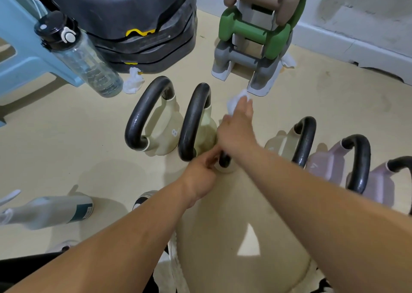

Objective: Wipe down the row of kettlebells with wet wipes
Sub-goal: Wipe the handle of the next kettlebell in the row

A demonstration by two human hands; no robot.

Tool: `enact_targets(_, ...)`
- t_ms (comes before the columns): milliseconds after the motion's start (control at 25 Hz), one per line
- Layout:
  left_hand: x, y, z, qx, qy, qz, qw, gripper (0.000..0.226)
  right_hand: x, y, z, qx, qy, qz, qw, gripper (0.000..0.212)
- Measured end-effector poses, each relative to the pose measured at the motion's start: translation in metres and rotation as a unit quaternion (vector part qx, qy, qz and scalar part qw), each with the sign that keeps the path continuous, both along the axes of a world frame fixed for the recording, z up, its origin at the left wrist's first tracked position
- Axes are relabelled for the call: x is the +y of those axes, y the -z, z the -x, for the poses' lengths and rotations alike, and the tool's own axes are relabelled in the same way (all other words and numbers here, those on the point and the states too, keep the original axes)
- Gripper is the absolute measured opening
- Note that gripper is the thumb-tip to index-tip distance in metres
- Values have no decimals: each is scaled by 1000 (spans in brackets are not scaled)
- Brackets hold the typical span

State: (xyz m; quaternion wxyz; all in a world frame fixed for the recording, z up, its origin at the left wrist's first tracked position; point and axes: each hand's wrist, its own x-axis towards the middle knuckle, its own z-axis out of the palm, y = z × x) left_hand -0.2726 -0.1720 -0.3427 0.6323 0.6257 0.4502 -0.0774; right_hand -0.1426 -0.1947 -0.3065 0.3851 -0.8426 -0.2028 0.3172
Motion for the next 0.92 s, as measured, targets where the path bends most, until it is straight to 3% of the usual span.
enact_targets(80, 3, 6, 1, -11, 10, 5, 1000, 81, 13, 0, -34, 13, -37, 33, 999, 46)
enact_targets(200, 4, 3, 1, -14, 23, 2, 1000, 82, 12, 0, -38, -10, -69, 54, 996, 29)
enact_targets(360, 5, -9, 4, -32, 52, -7, 998, 68, -28, 16, 24, -161, -108, -11, 981, 68)
enact_targets(480, 5, -10, 6, -45, 36, 6, 998, 37, -59, 24, 71, -167, -114, -15, 979, 79)
enact_targets(560, 5, -10, 5, -44, 35, 14, 998, 44, -69, 23, 84, -149, -105, -21, 983, 79)
enact_targets(680, 4, -11, 5, -43, 37, 10, 998, 46, -50, 9, 71, -39, -12, -51, 998, 72)
enact_targets(760, 2, -9, 3, -37, 25, 3, 999, 59, -20, 0, 40, 45, 70, -26, 996, 62)
enact_targets(840, 1, -4, 2, -27, 26, 0, 999, 76, 7, -13, 4, 190, 185, -48, 963, 40)
enact_targets(920, 3, 1, 1, -24, 26, 0, 999, 81, 18, -27, -18, 342, 241, -75, 905, 28)
